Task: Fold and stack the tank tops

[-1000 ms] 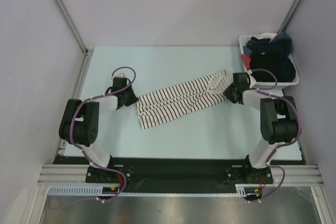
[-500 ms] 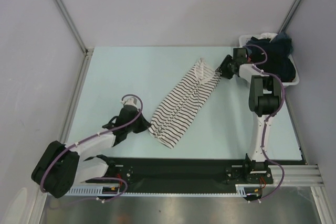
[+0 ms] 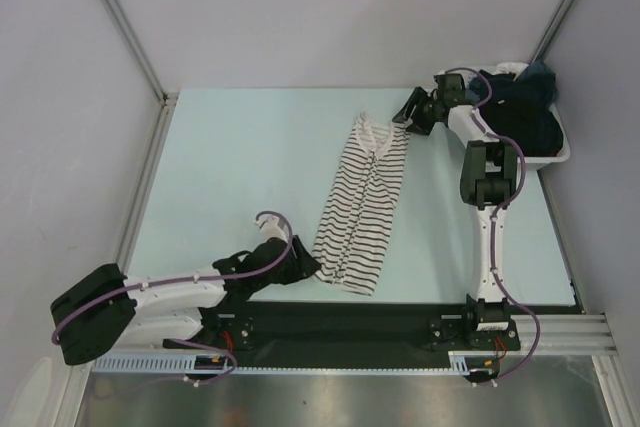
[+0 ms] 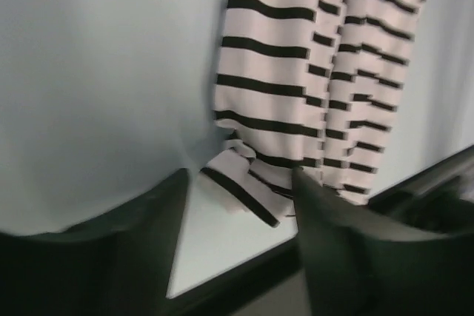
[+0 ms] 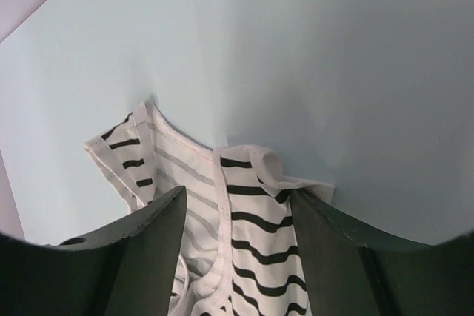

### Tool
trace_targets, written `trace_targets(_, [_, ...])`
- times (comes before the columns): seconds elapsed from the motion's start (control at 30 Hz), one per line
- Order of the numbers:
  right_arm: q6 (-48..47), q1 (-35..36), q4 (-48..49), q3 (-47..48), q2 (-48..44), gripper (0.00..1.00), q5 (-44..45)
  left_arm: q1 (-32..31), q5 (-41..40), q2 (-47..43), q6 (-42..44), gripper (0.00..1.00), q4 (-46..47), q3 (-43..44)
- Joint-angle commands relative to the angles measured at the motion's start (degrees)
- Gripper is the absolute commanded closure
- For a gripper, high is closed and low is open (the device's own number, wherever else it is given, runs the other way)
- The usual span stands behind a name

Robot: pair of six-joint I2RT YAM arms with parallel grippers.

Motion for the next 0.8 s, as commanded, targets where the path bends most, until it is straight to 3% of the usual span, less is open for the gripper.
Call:
trace_targets(0.0, [-3.5, 0.3, -7.7, 5.5, 4.6, 0.35, 0.6, -4.4, -3.8, 1.8, -3.9, 0.29, -5.3, -1.3])
trace_targets(0.07, [-3.9, 0.3, -8.1, 5.3, 3.7, 0.30, 1.2, -5.8, -4.9, 0.8, -4.5, 0.01, -6.0, -1.3])
trace_targets(0.3, [-4.7, 0.7, -7.8, 1.6, -2.0, 0.28, 2.1, -3.6, -8.8, -2.6, 1.4, 0.00, -18.6, 5.3])
trace_targets(0.43, [-6.6, 1.3, -7.1, -1.7, -8.0, 0.25, 2.8, 8.9, -4.1, -3.7, 10.3, 0.00, -19.9, 7.8])
trace_targets(0.53, [-7.9, 1.3, -6.8, -4.1, -13.4, 0.22, 2.8, 14.6, -2.7, -5.0, 16.4, 0.00, -20.5, 10.6])
trace_targets(0.67, [-7.7, 1.1, -4.8, -15.5, -22.3, 0.23, 4.2, 19.9, 0.3, -1.8, 22.6, 0.00, -18.3, 15.9])
trace_targets(0.77, [-5.7, 1.0, -0.6, -25.3, -30.3, 0.26, 4.3, 22.3, 5.3, 5.8, 24.5, 0.00, -14.7, 21.7])
